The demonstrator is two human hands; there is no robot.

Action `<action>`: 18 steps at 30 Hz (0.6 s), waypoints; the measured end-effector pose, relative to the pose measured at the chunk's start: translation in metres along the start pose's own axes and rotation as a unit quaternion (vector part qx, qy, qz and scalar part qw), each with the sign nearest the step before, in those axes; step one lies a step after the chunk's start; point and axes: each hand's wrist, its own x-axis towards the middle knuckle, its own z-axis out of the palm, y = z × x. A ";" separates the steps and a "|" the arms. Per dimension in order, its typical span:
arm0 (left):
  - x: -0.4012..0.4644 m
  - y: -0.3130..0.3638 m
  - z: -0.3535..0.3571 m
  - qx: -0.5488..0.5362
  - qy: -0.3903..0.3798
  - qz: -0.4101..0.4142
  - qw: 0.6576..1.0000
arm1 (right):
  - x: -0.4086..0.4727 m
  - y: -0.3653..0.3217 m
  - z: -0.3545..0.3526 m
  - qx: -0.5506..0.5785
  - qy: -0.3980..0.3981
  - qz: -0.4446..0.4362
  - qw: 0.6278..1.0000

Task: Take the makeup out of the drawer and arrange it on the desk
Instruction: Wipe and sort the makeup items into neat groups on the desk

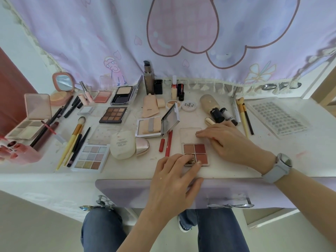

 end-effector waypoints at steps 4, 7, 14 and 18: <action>-0.003 -0.001 0.000 0.007 0.008 -0.004 1.000 | 0.001 -0.005 0.001 -0.006 -0.008 -0.015 1.000; -0.003 -0.002 0.000 0.006 0.007 -0.006 1.000 | 0.000 -0.007 0.000 0.026 0.022 -0.015 0.999; -0.004 -0.001 -0.001 -0.005 -0.008 -0.014 1.000 | -0.019 0.002 -0.004 -0.043 0.163 0.099 0.981; -0.002 0.001 -0.002 -0.022 0.002 -0.027 0.999 | -0.028 0.003 0.006 -0.055 0.110 0.170 0.978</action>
